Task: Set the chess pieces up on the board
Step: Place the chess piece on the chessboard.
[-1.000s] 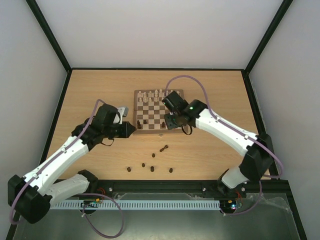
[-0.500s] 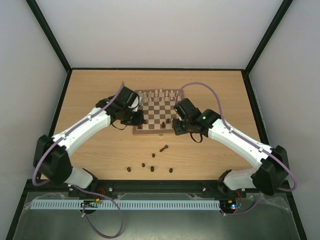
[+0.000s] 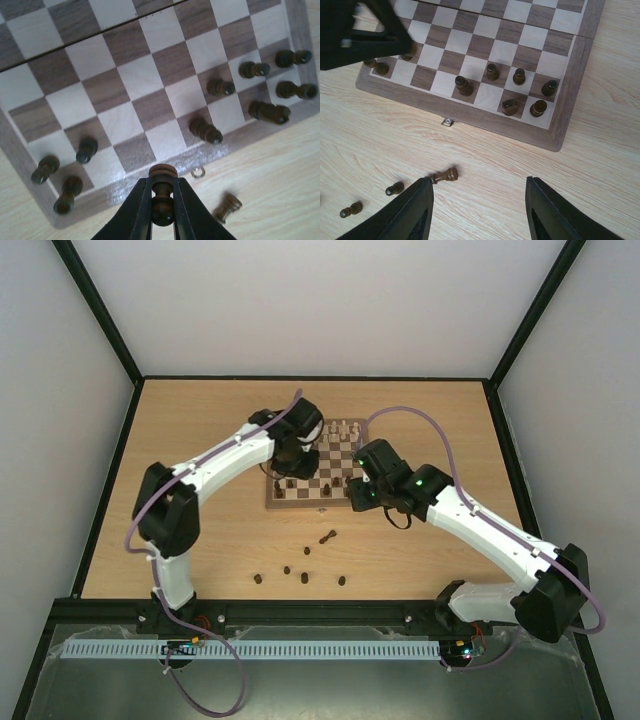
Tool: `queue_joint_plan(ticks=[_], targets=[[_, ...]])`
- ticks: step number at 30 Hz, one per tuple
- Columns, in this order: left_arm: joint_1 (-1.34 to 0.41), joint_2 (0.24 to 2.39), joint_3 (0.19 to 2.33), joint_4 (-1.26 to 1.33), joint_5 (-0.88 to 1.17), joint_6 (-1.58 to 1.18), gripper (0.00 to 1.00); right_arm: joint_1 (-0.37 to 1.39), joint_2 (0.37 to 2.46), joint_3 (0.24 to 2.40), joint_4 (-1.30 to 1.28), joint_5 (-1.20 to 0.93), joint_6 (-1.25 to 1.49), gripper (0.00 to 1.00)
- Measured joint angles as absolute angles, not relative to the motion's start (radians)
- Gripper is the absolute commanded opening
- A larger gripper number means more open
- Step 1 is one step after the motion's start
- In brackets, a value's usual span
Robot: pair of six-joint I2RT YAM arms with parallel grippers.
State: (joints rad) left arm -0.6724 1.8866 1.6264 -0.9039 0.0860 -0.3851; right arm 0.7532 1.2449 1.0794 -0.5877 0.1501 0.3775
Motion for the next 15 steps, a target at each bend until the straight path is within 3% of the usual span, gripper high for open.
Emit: queue_joint_plan(ticks=[7, 15], targets=[[-0.682, 2.051, 1.774, -0.979, 0.017, -0.365, 0.03, 0.753, 1.229, 1.068, -0.579, 0.134, 0.377, 0.51], [-0.668, 2.098, 1.782, -1.003, -0.009, -0.352, 0.05, 0.753, 1.228, 1.065, -0.577, 0.128, 0.377, 0.51]])
